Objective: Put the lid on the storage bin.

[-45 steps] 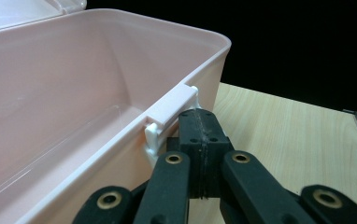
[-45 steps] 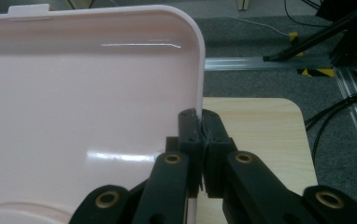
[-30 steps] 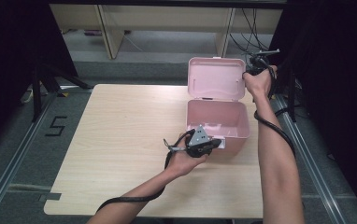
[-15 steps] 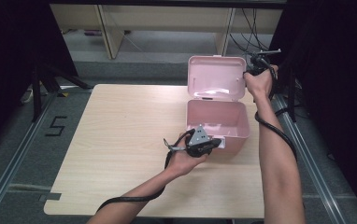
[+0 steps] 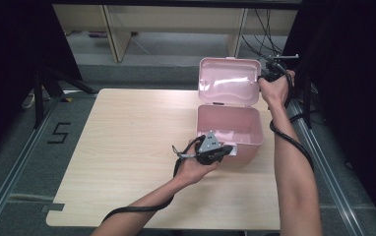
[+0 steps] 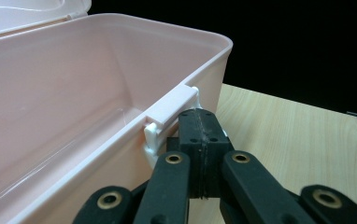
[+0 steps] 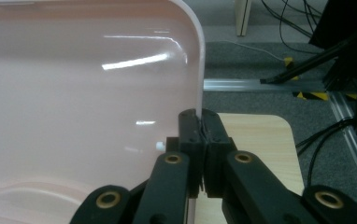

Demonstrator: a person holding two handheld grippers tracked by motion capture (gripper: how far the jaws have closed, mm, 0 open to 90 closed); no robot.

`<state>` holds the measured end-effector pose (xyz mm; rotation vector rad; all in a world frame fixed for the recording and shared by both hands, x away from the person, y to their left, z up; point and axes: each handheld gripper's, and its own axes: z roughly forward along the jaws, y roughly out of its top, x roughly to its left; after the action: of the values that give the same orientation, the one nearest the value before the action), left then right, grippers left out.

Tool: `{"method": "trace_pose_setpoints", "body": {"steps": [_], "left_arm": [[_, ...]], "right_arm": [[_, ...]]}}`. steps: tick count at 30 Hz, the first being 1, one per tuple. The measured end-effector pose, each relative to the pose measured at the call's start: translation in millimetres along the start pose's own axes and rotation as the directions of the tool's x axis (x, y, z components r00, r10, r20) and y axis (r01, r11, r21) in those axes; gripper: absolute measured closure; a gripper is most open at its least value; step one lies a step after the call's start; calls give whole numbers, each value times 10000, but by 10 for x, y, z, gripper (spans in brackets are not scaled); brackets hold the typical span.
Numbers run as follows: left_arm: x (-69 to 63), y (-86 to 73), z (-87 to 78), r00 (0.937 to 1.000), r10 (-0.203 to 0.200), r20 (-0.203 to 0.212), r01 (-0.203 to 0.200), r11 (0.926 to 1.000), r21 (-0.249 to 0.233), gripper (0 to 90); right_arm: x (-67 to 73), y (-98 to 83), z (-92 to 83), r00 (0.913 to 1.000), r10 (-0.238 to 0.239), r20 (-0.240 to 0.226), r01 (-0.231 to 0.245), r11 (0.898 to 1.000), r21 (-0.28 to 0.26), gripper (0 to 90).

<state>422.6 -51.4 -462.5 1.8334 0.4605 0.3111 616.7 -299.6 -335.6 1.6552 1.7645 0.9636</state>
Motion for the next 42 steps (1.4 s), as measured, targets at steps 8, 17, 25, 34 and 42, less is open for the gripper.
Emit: {"method": "trace_pose_setpoints", "body": {"steps": [8, 17, 25, 34, 42], "left_arm": [[12, 8, 4, 10000, -2, 22, 2, 10000, 30, 898], [14, 10, 1, 10000, -24, -32, 25, 9999, 109, 898], [17, 13, 4, 10000, -4, -27, 5, 9999, 115, 898], [16, 13, 6, 10000, -40, -30, 40, 9999, 98, 898], [17, 12, 9, 10000, -91, -29, 91, 9999, 65, 898]], "right_arm": [[4, -25, -44, 9999, -113, -11, 112, 9996, -264, 899], [34, -64, -101, 9999, 93, 52, -91, 9988, -486, 899], [13, -89, -123, 9999, -165, 30, 167, 9974, -704, 899], [43, -127, -168, 10000, 35, 41, -31, 9958, -920, 900], [43, -157, -197, 10000, -53, 47, 58, 9936, -1128, 900]]}}
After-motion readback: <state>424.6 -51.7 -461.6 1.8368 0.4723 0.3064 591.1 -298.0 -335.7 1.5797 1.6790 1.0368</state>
